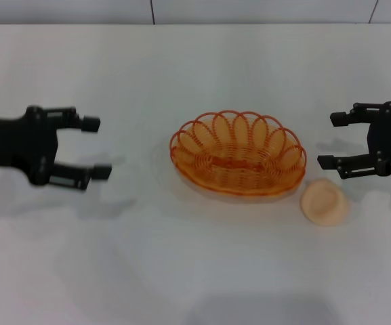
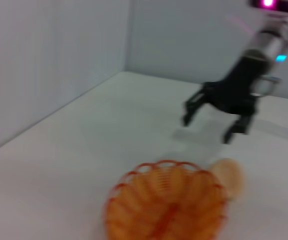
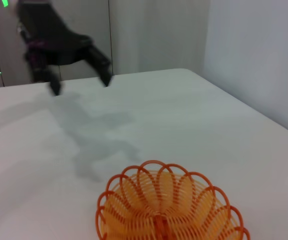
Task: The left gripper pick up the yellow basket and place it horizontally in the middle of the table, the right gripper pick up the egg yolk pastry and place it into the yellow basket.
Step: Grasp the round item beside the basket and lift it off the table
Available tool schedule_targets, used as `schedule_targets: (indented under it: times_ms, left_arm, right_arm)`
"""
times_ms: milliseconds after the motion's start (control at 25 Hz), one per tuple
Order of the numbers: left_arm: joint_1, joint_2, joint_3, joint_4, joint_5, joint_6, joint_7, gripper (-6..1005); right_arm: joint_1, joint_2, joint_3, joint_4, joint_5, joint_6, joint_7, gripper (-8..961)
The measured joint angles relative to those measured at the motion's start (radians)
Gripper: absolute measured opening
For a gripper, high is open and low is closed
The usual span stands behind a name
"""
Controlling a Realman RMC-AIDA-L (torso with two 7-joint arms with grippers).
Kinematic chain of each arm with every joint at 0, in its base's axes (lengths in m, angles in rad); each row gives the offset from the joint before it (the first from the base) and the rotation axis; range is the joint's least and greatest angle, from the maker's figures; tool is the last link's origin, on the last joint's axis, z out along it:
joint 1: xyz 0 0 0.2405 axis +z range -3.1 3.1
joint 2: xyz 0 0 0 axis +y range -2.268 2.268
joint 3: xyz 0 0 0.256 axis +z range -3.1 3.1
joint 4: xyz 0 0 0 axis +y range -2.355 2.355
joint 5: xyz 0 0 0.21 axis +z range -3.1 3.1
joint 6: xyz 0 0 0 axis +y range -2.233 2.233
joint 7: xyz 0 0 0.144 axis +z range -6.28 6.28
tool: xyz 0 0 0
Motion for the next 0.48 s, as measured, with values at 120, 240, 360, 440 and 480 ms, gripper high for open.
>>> schedule_targets:
  times_ms: [120,240,360,440,480]
  left_arm:
    - [0.036,-0.003,-0.001,-0.001,-0.002,0.072,0.093,890]
    - [0.061,-0.004,0.004,-0.003,0.01,0.103,0.132,889]
    - [0.079,-0.004,0.007,-0.005,0.023,0.109,0.151,889]
    - [0.085,-0.004,0.007,-0.005,0.025,0.11,0.157,889]
    - [0.087,-0.004,0.007,-0.005,0.025,0.11,0.158,889]
  right_arm:
    - [0.0,0.0,0.003,0.003,0.0,-0.011,0.0,827]
    - [0.0,0.0,0.003,0.004,0.0,-0.014,0.0,827]
    - [0.0,0.0,0.003,0.005,-0.004,-0.016,0.0,827]
    - [0.0,-0.001,0.003,0.004,-0.008,-0.022,0.001,827]
    - [0.0,-0.001,0.003,0.003,-0.009,-0.026,0.003,827]
